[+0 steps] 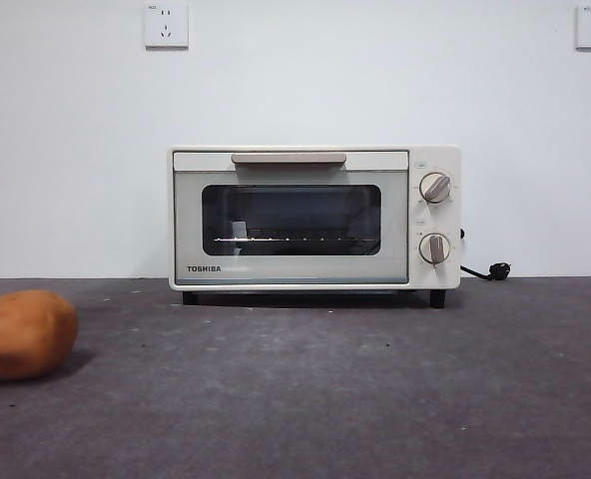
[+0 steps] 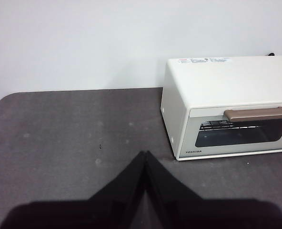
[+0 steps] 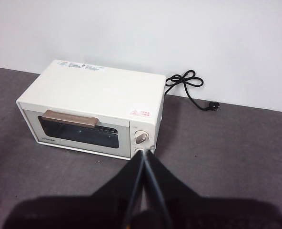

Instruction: Take the eggplant from the table,put the eggplant in the oven

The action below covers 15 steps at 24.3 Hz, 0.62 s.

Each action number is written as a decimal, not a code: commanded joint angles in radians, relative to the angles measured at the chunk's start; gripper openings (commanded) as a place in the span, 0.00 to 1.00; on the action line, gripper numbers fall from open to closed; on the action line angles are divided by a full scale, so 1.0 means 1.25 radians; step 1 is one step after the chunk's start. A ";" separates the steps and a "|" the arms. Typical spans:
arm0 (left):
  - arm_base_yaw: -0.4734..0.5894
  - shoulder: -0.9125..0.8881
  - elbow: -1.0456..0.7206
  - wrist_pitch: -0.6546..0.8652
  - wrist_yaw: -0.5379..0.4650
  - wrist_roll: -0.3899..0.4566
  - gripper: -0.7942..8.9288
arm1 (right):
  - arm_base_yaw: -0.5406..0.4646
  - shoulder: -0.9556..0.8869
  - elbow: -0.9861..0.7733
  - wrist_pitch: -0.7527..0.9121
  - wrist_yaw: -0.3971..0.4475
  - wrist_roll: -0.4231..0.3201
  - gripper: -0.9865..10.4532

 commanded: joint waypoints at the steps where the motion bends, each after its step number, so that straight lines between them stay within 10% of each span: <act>1: -0.002 -0.005 0.002 0.001 -0.002 0.016 0.07 | 0.001 0.000 -0.001 -0.003 0.003 0.011 0.09; 15: -0.002 -0.005 0.002 0.001 -0.002 0.016 0.08 | 0.001 0.000 -0.001 -0.024 0.003 0.011 0.09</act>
